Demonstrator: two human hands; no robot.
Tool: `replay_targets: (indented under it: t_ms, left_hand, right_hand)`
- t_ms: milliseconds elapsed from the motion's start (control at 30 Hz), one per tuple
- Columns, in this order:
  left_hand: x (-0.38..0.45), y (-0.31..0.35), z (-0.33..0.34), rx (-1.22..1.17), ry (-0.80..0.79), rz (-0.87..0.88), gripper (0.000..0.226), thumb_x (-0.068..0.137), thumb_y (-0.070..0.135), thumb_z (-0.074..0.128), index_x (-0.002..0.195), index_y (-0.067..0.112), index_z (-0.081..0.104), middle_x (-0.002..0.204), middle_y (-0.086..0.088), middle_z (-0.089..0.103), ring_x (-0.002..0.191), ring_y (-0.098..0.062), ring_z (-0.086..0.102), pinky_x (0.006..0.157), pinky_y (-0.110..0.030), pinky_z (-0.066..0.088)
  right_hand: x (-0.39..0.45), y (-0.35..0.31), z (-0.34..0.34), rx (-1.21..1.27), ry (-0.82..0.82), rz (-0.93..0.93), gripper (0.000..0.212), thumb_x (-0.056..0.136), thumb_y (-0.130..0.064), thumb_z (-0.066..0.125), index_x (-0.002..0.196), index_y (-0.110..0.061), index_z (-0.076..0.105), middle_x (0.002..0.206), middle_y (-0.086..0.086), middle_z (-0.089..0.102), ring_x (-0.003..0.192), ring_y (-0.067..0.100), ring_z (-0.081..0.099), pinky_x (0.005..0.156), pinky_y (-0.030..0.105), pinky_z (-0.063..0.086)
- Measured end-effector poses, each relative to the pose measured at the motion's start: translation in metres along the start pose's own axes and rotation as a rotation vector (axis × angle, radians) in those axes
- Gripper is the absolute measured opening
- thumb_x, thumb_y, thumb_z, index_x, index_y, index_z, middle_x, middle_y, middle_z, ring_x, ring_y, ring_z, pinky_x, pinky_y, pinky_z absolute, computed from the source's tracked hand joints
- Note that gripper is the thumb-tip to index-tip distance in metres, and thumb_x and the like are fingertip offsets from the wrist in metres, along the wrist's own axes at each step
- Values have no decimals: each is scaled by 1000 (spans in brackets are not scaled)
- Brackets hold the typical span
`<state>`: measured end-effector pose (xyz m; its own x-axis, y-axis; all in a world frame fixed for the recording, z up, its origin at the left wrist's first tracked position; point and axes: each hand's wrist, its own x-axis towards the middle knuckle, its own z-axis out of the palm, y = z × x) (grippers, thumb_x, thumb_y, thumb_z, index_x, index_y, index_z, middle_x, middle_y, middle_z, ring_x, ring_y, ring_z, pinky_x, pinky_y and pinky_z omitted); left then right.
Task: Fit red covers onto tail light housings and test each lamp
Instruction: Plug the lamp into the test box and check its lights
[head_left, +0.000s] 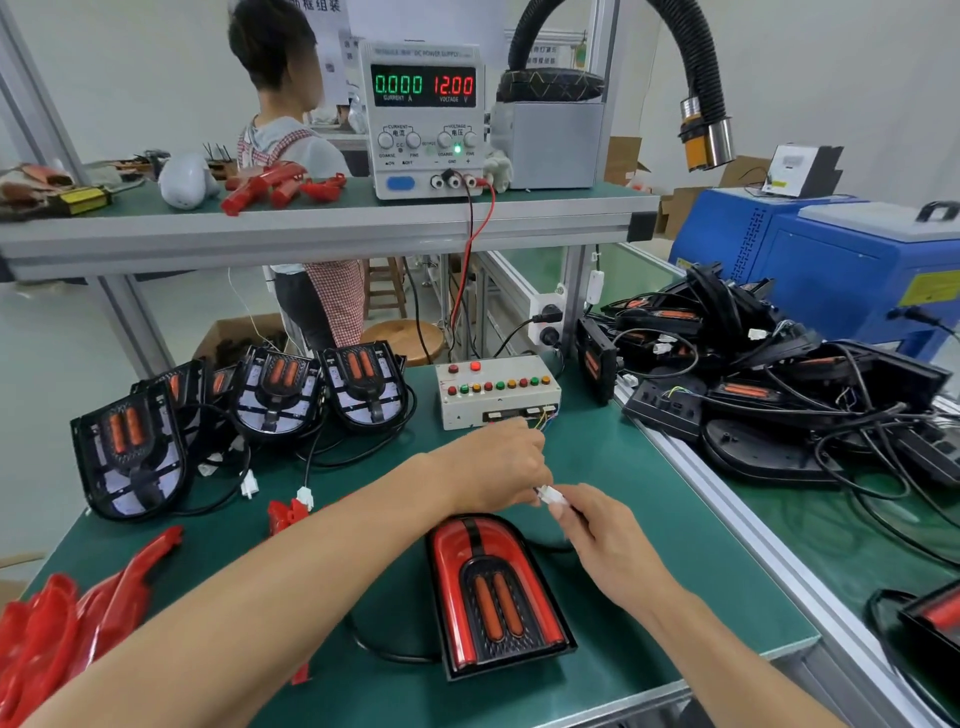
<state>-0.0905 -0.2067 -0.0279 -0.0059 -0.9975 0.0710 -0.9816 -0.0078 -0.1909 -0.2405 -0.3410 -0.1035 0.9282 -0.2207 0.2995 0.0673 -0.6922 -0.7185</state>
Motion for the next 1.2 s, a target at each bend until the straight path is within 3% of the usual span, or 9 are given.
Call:
replay_targets:
  t_ms: [167,300,500,600,867,967,1033,1100,1200]
  left_hand:
    - [1,0,-2,34,22,-23,29,100,45,59,106,21,74,95,5,72,103,-18,54,83,-30,28]
    - [1,3,-2,-83,3,6,26,98,33,66,96,9,75,87,-6,72,97,-26,57,84,-36,42]
    - [-2,4,-4,-168,27,41,25,96,25,70,88,2,73,78,-11,69,91,-29,55,81,-37,44]
    - [-3,5,-3,-187,37,35,24,97,24,69,87,2,72,79,-11,69,92,-28,54,81,-35,42]
    - [-8,11,8,-214,22,8,24,100,24,65,90,2,72,82,-11,70,93,-27,52,83,-36,43]
    - [-14,11,15,-213,41,-19,24,98,24,67,89,2,73,80,-11,70,92,-29,54,82,-36,43]
    - [-18,13,22,-173,26,-65,27,100,28,64,95,4,74,86,-9,72,97,-30,56,84,-36,41]
    - [-21,14,29,-120,7,-144,33,101,39,59,109,10,73,99,-4,73,107,-25,55,86,-35,39]
    - [-26,16,35,-127,52,-249,43,99,53,55,126,22,67,112,5,70,115,-17,50,92,-34,38]
  right_hand:
    - [1,1,-4,-26,13,1,36,106,-41,40,83,-67,50,82,-20,56,72,7,51,63,18,39]
    - [-3,3,1,-24,34,21,26,100,-55,35,86,-68,52,81,-16,57,73,8,53,64,19,41]
    - [-6,9,6,-13,48,46,24,105,-39,45,91,-36,64,74,-5,59,72,13,55,61,20,41]
    - [-7,10,7,-23,62,34,35,105,-44,42,87,-23,63,71,-3,59,68,13,54,59,21,40]
    - [-12,9,10,-26,34,23,29,106,-39,45,79,-44,54,72,-11,55,66,10,51,60,20,39]
    - [-11,13,6,-60,-80,-6,35,103,-56,37,90,-35,62,73,-10,53,70,10,50,64,22,40]
    - [-7,14,0,-78,-156,-21,52,99,-69,32,91,-30,66,75,-10,54,73,9,52,68,20,41]
    - [6,17,-9,47,-102,65,59,99,-69,34,81,-25,69,76,-13,61,73,4,56,71,18,42]
    - [36,28,-16,57,93,222,33,105,-38,50,97,-22,77,80,-12,68,80,6,62,78,23,43]
